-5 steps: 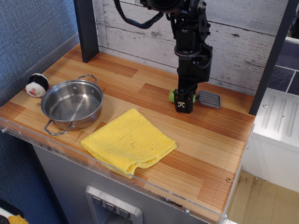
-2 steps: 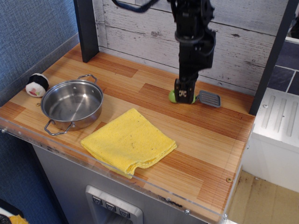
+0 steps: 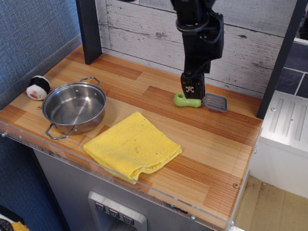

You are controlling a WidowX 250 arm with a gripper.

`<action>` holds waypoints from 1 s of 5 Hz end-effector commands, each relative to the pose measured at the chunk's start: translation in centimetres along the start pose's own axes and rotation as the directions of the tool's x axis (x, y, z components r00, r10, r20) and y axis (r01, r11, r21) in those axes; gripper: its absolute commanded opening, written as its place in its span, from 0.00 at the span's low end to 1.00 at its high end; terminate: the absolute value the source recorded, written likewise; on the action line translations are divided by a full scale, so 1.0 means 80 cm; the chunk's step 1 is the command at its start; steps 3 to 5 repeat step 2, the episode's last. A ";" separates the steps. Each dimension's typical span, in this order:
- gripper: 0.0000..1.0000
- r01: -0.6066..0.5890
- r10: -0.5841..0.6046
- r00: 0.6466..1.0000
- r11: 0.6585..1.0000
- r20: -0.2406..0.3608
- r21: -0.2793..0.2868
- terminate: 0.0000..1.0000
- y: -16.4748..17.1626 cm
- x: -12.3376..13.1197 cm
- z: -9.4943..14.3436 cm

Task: Move the spatula to the back of the table.

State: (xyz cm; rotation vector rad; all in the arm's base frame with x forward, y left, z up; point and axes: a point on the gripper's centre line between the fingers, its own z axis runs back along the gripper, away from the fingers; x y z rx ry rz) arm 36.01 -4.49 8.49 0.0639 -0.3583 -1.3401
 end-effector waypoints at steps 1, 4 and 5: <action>1.00 0.008 -0.009 1.000 0.998 0.013 0.059 0.00 0.009 0.008 0.023; 1.00 0.008 -0.009 1.000 0.998 0.013 0.059 1.00 0.009 0.008 0.023; 1.00 0.008 -0.009 1.000 0.998 0.013 0.059 1.00 0.009 0.008 0.023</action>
